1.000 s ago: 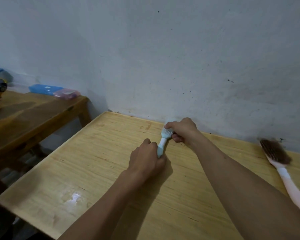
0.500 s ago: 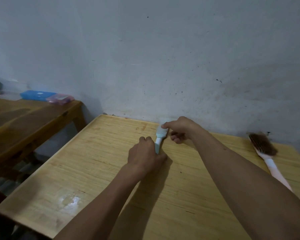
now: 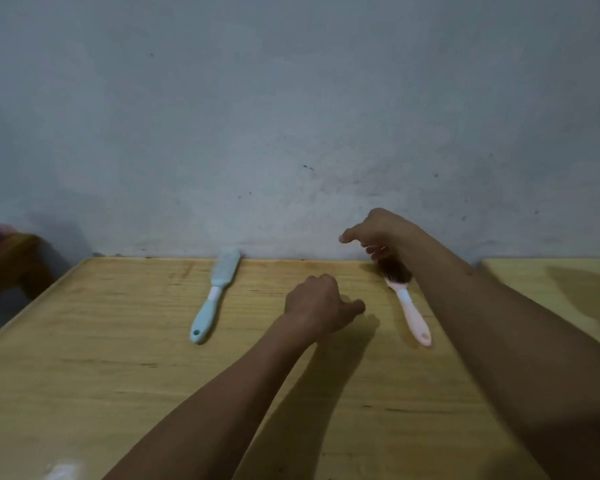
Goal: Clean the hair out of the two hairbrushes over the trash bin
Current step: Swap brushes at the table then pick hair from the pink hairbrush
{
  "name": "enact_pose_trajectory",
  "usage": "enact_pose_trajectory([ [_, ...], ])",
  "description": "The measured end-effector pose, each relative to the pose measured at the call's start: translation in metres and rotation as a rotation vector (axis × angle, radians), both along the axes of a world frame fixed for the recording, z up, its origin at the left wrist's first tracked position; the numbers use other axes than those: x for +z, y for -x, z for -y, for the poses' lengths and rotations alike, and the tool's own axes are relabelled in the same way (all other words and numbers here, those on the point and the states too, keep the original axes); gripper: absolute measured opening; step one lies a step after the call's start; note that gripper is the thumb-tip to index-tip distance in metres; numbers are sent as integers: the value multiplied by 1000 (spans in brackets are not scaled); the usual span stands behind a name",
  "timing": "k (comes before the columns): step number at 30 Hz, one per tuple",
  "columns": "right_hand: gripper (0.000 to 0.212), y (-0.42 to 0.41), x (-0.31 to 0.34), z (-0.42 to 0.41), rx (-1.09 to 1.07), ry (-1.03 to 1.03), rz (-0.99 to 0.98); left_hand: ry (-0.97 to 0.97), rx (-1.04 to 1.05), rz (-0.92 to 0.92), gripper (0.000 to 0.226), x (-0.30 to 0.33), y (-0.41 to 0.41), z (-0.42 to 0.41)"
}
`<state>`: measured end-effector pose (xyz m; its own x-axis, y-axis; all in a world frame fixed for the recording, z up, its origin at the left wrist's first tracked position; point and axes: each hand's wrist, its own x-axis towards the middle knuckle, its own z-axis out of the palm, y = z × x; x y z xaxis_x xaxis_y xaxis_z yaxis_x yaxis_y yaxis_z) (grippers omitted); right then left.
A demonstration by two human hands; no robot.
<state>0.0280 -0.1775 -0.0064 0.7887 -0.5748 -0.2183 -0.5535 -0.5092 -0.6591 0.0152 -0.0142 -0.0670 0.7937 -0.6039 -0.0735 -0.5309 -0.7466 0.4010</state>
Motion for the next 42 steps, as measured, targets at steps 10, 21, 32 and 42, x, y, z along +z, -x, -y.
enact_pose_trajectory([
  [10, 69, 42, -34, 61, -112, 95, -104, 57, -89, -44, 54, -17, 53, 98],
  [21, 30, 30, -45, 41, -96, 4, -101, 182, 44, -206, 32, -23, 52, 88],
  [32, 27, 37, 10, -49, 26, -64, 28, 653, 310, -618, 44, -12, 46, 6],
  [42, 26, 25, 35, -184, 272, -81, 58, 834, 510, -434, 52, -1, 36, -128],
])
